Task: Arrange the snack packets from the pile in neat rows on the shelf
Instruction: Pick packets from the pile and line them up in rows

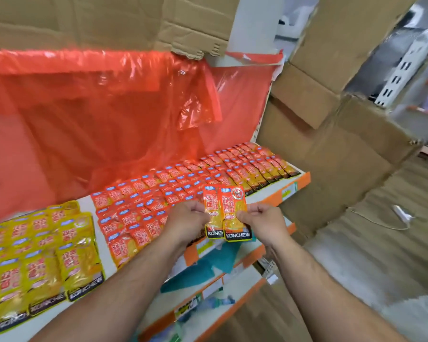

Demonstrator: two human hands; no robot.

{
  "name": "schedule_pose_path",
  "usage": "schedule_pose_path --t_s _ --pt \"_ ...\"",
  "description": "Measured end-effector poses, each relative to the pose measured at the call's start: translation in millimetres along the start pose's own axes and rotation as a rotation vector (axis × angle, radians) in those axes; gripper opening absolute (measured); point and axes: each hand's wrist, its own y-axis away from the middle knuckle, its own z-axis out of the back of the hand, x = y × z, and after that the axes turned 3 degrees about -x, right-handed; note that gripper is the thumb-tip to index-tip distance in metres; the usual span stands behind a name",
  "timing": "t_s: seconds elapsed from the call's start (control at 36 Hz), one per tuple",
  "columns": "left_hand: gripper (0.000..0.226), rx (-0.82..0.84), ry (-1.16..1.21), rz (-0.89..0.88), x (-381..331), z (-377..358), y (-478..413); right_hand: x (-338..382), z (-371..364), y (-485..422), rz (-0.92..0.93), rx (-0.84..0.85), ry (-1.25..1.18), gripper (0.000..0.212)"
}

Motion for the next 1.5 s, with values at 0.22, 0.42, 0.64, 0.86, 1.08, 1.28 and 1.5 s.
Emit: schedule_pose_path --t_s 0.22,0.42,0.64,0.86,1.08,1.28,1.5 --pt "0.018 -0.108 -0.052 0.059 -7.9 -42.1 -49.2 -0.8 14.6 -75.4 0.003 0.143 -0.012 0.027" --pt "0.022 -0.306 -0.091 0.09 -12.8 -85.9 -73.4 -0.1 36.8 -147.9 0.058 0.347 0.021 0.019" --pt "0.025 -0.541 -0.363 0.128 -18.1 -142.7 -91.2 -4.9 63.2 -213.1 0.107 0.504 0.07 0.018" --pt "0.011 -0.691 -0.6 0.174 -28.8 -172.0 -97.7 -5.0 81.2 -245.1 0.129 0.59 0.08 0.021" --pt "0.018 -0.772 -0.857 0.129 -22.6 -181.3 -101.2 -11.3 77.2 -252.3 0.115 0.631 0.072 0.02" --pt "0.012 -0.76 -0.915 0.172 -20.8 -185.5 -103.1 -12.5 63.4 -255.6 0.134 0.657 0.087 0.021" --pt "0.021 -0.81 -0.908 0.084 -24.8 -191.7 -84.9 -22.3 45.8 -248.9 0.251 0.65 0.242 0.016"
